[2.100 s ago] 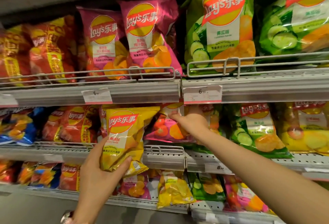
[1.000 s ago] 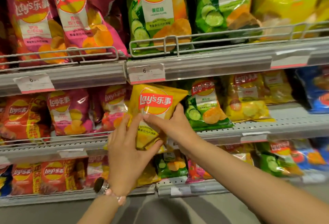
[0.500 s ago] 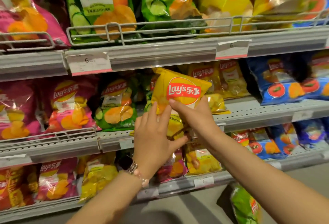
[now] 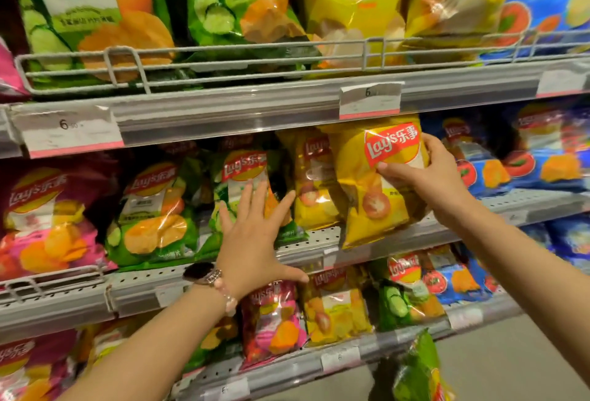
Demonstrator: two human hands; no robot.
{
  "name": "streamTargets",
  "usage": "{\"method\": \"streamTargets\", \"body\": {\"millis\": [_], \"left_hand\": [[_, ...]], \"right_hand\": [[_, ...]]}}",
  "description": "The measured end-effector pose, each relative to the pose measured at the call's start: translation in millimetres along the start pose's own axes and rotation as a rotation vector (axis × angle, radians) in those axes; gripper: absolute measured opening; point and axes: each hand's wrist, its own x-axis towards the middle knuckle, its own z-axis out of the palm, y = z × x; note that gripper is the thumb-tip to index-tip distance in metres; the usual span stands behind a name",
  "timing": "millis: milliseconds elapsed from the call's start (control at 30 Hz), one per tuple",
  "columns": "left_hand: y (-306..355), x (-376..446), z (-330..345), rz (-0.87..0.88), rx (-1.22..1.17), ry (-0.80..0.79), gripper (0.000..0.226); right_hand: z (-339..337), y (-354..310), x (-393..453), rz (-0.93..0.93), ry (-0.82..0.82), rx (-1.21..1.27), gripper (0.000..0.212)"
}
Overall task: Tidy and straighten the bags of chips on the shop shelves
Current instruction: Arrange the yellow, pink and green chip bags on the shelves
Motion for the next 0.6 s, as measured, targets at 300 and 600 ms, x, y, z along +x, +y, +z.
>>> {"method": "streamTargets", "body": {"millis": [300, 600], "left_hand": [[34.1, 43.8, 16.5, -0.014, 0.222, -0.004, 0.133], [29.7, 50.2, 25.6, -0.047, 0.281, -0.04, 0.127]], "right_hand": [[-13.9, 45.3, 34.3, -0.092, 0.086, -0.04, 0.069], [-1.3, 74.3, 46.3, -0.093, 0.135, -0.099, 0.058]]}}
